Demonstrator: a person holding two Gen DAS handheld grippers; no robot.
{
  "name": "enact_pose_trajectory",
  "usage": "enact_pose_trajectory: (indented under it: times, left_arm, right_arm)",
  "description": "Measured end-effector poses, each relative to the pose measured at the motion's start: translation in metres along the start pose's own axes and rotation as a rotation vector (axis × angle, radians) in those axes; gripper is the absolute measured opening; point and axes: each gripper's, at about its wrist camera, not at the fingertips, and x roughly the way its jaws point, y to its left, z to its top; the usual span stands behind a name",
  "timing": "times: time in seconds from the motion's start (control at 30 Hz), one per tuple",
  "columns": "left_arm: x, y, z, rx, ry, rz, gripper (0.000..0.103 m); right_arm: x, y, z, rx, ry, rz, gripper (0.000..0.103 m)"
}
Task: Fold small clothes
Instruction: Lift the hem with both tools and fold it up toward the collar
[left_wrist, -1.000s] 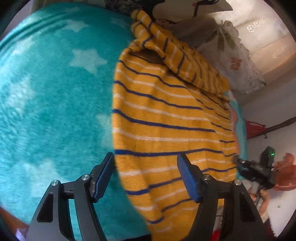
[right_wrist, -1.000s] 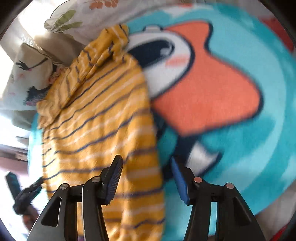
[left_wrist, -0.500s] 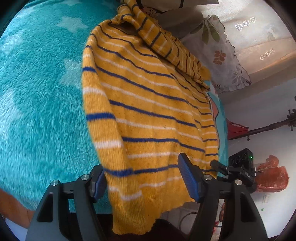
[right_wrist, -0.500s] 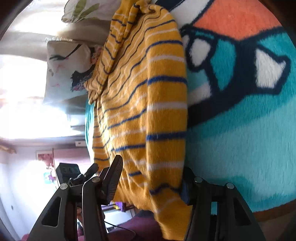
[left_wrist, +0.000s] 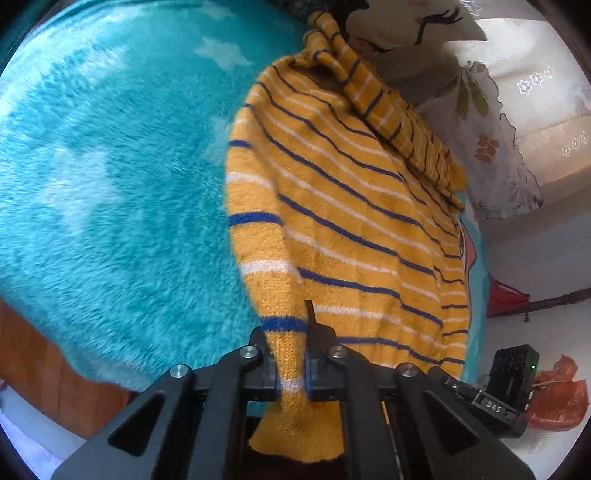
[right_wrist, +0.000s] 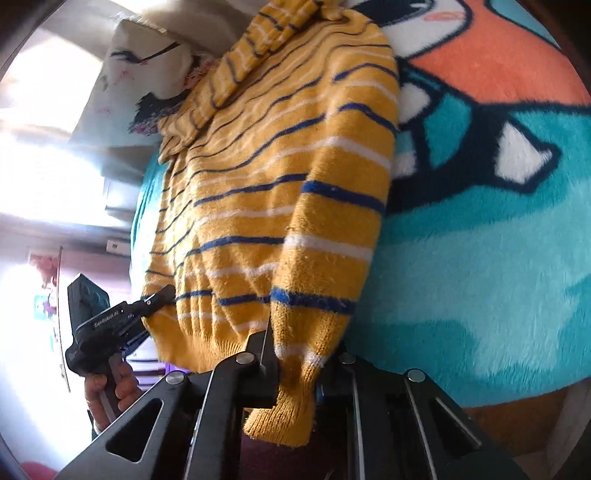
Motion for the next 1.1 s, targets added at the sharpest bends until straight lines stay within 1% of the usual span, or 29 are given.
enact_pose_trajectory:
  times: [0.13, 0.2, 0.3, 0.4, 0.47, 0.5, 0.6, 0.73, 0.87, 0.93, 1.1]
  left_arm:
    - [-0.023, -0.001, -0.019, 0.029, -0.023, 0.022, 0.007]
    - [-0.033, 0.002, -0.026, 0.019, -0.028, 0.021, 0.007]
    - [-0.043, 0.006, -0.036, 0.003, -0.025, 0.031, 0.007]
    - [-0.048, 0.011, -0.050, -0.009, -0.008, 0.040, 0.007]
    - [-0.044, 0.014, -0.059, -0.013, 0.007, 0.058, 0.007]
    - [-0.041, 0.015, -0.061, -0.017, 0.008, 0.060, 0.007]
    - [-0.038, 0.017, -0.060, -0.051, 0.004, 0.051, 0.007]
    - [-0.052, -0.001, -0.051, -0.015, -0.053, 0.050, 0.007]
    - [-0.062, -0.019, -0.038, 0.000, -0.110, 0.034, 0.007]
    - [-0.063, -0.023, -0.034, 0.002, -0.125, 0.032, 0.007]
    - [-0.055, -0.035, -0.019, -0.011, -0.157, 0.023, 0.007]
  right_arm:
    - [-0.017, 0.007, -0.008, -0.094, 0.028, 0.032, 0.011]
    - [-0.026, 0.009, -0.015, -0.127, 0.048, 0.041, 0.011]
    - [-0.033, 0.008, -0.030, -0.157, 0.103, 0.050, 0.011]
    - [-0.034, 0.001, -0.049, -0.156, 0.163, 0.040, 0.011]
    - [-0.033, -0.008, -0.059, -0.125, 0.179, 0.039, 0.011]
    - [-0.031, -0.012, -0.061, -0.103, 0.179, 0.043, 0.011]
    - [-0.026, -0.015, -0.052, -0.063, 0.159, 0.055, 0.011]
    - [-0.037, -0.005, -0.043, -0.138, 0.142, 0.036, 0.011]
    - [-0.055, 0.005, -0.032, -0.206, 0.102, 0.041, 0.011]
    - [-0.059, 0.010, -0.024, -0.221, 0.081, 0.051, 0.011]
    - [-0.075, 0.006, -0.007, -0.242, 0.031, 0.064, 0.011]
